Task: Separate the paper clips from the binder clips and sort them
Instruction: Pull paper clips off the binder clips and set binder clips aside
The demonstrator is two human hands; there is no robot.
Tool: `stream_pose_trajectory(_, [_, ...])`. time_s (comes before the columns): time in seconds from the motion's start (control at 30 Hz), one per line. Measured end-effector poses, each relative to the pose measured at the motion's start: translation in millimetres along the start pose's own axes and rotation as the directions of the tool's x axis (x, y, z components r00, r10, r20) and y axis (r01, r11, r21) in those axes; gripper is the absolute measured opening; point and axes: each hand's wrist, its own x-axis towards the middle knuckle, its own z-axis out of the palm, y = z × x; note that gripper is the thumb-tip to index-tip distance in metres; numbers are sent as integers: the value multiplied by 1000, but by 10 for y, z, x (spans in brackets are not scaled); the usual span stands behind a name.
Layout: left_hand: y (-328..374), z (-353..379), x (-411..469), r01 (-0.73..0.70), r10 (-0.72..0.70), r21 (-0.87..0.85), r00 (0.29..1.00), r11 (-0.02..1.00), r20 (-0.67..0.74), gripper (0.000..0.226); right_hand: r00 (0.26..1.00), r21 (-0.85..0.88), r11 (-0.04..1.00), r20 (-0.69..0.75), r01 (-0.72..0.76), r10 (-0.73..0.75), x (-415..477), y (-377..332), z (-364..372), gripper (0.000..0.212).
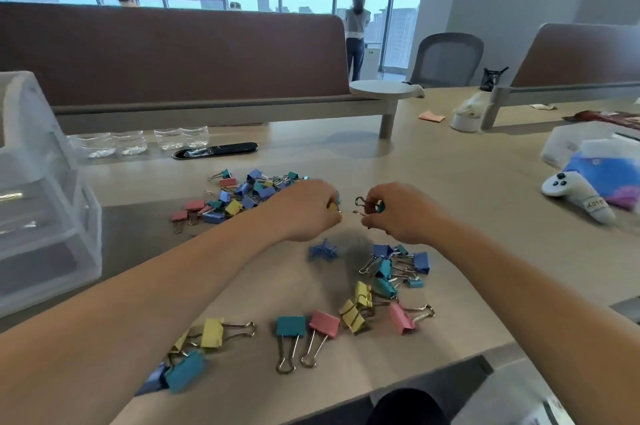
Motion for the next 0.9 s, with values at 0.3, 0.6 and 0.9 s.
stream_pose_trajectory(0.3, [94,-20,224,93,-78,-176,993,980,87,41,999,1,999,-13,-42,42,-79,358,-50,18])
stream_pose_trajectory(0.6, [445,270,433,-1,17,-123,991,992,130,27,989,-69,987,33,-144,146,-68,469,-40,21])
stream_pose_trajectory(0.9, [634,463,510,-48,79,-172,981,984,175,37,979,-4,982,68,-191,191,-118,579,-56,30])
